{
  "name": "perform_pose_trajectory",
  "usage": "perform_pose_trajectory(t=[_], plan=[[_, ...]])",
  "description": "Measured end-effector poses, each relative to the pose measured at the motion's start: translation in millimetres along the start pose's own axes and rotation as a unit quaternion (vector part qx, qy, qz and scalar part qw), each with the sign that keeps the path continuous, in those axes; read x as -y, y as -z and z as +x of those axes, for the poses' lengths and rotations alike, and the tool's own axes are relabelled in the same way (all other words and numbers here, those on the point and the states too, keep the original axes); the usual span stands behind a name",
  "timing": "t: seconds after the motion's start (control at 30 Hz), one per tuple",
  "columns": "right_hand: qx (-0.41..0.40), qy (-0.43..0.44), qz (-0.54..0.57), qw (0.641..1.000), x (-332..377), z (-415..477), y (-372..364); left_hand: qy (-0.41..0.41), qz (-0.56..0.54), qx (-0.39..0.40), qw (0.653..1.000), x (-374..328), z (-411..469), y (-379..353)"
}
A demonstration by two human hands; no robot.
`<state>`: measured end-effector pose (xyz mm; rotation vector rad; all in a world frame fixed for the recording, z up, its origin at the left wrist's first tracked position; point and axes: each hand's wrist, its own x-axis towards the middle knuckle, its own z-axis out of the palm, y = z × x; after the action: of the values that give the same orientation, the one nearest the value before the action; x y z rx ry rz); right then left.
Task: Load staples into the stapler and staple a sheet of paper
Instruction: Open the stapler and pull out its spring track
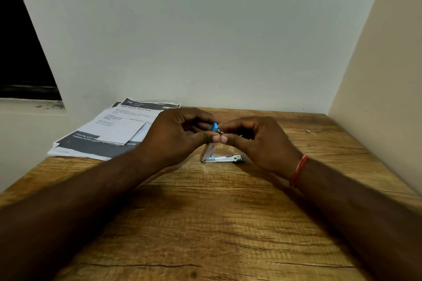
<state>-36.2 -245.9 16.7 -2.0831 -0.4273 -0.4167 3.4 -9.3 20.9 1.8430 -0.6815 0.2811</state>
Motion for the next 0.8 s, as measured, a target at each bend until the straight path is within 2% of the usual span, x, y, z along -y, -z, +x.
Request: perform_pose_trajectory(t=[0.2,0.43,0.8], plan=[[-0.011,0.021,-0.009,1.000,-4.8,2.0,-0.8,-0.009,-0.020,-0.005,1.000,-4.3,-1.8,-1.5],[-0.006,0.053,-0.051,0.997,-7.8,2.4,-5.2,-0.024,0.015,0.007,1.000,-5.1,-2.0,-0.3],[-0.006,0.086,-0.065,0.994,-6.8,0.4,-15.5,-0.005,-0.026,-0.019,0.999,2.0,2.3,-4.1]])
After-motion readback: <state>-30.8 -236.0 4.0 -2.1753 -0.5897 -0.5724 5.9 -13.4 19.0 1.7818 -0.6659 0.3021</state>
